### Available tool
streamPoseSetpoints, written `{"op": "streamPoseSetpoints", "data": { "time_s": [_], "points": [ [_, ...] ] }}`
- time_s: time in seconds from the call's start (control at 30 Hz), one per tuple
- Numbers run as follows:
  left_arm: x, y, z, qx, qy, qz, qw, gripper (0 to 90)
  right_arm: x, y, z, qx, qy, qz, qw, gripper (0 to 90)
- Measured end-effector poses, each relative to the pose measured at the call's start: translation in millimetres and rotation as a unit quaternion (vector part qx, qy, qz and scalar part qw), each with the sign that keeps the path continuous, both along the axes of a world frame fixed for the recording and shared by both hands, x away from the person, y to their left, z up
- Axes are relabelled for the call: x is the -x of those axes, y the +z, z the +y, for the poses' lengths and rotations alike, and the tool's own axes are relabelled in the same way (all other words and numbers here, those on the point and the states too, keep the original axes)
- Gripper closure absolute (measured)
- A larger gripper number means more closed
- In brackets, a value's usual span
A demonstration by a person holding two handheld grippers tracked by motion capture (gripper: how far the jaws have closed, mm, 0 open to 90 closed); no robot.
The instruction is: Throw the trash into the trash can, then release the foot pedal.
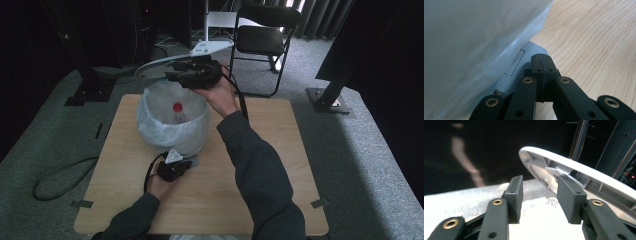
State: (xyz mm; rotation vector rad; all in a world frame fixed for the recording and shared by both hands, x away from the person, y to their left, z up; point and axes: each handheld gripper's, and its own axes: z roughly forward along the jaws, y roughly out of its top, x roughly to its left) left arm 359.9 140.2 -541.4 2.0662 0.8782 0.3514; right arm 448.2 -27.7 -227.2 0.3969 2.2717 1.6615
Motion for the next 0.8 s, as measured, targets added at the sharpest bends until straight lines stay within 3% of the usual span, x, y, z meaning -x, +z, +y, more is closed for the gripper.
{"op": "streamPoseSetpoints", "data": {
  "time_s": [0.2,0.37,0.43,0.77,0.8],
  "points": [
    [1.7,-0.3,-1.4,0.008,0.008,0.008,0.9999,90.0,5.4,-8.8,-12.8,0.000,0.004,-0.001,1.0000,51.8],
    [1.1,-0.3,-0.9,0.003,0.005,0.003,1.0000,90.0,10.7,-16.4,-22.7,-0.003,0.007,-0.004,1.0000,50.6],
    [0.9,-0.2,-0.5,0.005,0.006,0.006,0.9999,90.0,16.5,-21.7,-32.5,-0.014,0.008,-0.002,0.9999,49.6],
    [0.7,-0.3,-0.4,0.005,0.006,0.005,1.0000,90.0,18.8,-46.3,-56.7,-0.017,-0.013,0.005,0.9997,47.8],
    [0.9,-0.2,-0.5,0.006,0.007,0.006,0.9999,90.0,16.6,-55.9,-60.8,-0.019,-0.024,0.013,0.9995,47.0]
  ]
}}
